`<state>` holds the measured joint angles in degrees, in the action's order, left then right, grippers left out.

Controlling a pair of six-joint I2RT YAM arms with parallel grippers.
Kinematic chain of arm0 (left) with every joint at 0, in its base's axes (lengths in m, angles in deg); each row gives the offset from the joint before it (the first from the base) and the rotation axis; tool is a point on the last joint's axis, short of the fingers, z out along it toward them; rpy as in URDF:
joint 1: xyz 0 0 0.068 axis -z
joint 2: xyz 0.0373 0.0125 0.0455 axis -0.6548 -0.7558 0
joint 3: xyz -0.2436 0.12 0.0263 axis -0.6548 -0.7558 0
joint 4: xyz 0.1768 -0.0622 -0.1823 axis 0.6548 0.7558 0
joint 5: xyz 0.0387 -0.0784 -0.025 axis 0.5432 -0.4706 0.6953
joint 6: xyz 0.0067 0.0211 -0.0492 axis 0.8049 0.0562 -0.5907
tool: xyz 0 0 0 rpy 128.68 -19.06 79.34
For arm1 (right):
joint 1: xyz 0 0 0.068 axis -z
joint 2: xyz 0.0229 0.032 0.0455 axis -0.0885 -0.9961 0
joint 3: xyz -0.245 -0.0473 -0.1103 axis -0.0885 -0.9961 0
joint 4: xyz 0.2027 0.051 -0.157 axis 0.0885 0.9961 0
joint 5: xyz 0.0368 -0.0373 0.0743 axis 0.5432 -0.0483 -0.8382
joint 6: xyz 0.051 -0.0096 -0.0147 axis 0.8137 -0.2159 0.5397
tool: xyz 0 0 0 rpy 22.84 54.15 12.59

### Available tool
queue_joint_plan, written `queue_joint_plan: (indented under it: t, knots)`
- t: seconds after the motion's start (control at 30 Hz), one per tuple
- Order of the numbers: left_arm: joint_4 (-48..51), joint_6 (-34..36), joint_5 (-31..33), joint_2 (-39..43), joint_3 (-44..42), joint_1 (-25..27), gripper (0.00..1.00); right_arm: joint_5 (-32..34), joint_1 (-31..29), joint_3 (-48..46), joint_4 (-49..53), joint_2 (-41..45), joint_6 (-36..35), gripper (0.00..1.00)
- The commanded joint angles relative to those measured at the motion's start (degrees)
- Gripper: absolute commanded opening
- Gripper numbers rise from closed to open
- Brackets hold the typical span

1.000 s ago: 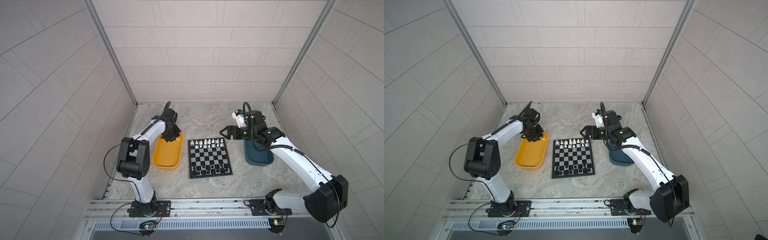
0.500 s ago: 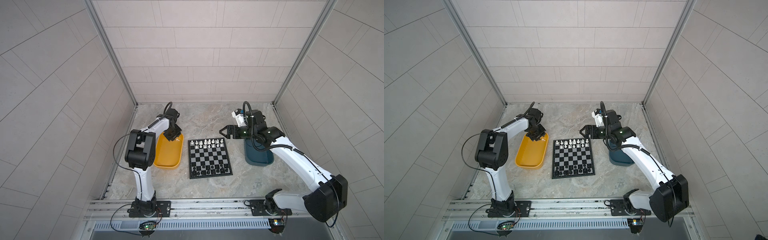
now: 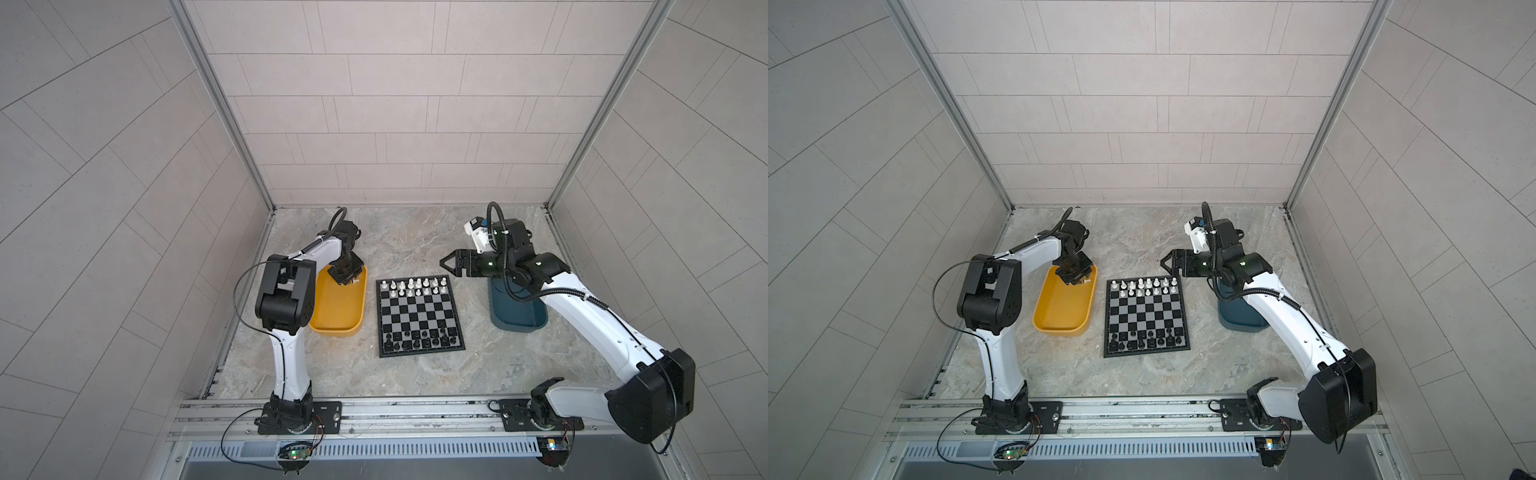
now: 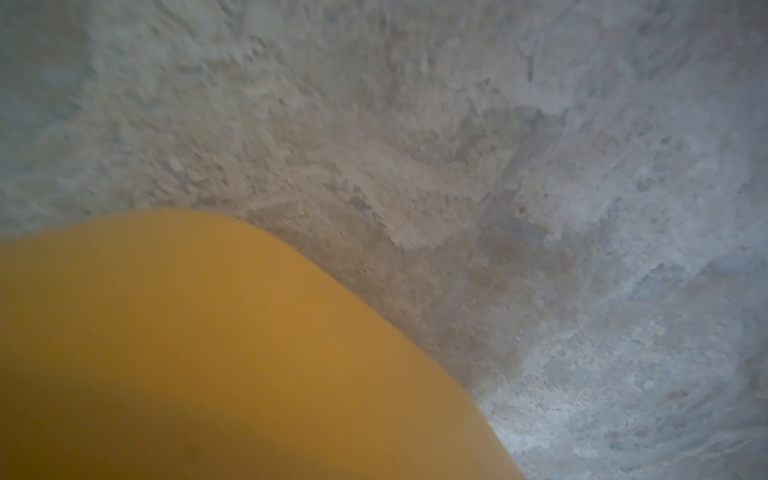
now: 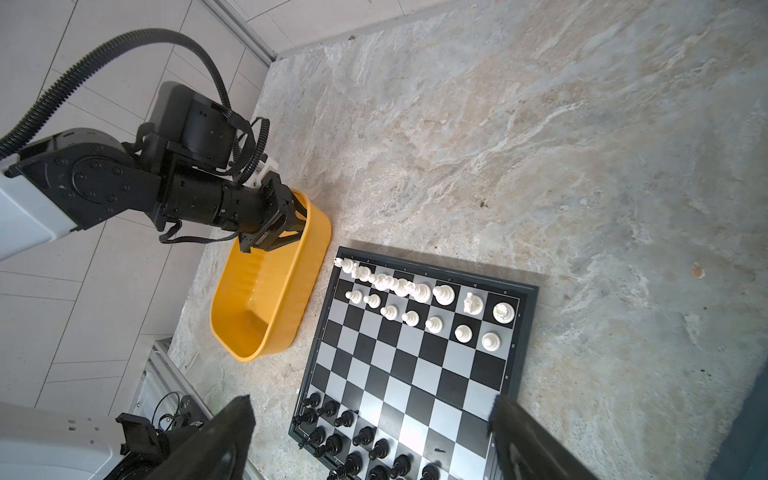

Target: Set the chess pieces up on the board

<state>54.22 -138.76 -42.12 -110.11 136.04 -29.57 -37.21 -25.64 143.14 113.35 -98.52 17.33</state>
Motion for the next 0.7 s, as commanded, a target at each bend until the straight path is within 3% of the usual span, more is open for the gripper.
queue_joint_plan:
  t: [0.0,0.17,0.67]
  knots:
    - [-0.44,-1.15,-1.18,-1.96,0.36,0.2,0.39,-0.25,0.34,-0.18,-0.3,0.7,0.11,0.9]
    - [0.89,-3.95,-2.83,-0.75,0.26,-0.08,0.45,-0.81,0.42,-0.53,-0.7,0.79,0.4,0.89]
    - [-0.23,-7.7,-5.88,0.68,0.27,0.09,0.43,-2.85,0.5,-1.66,-1.78,1.14,1.06,0.88]
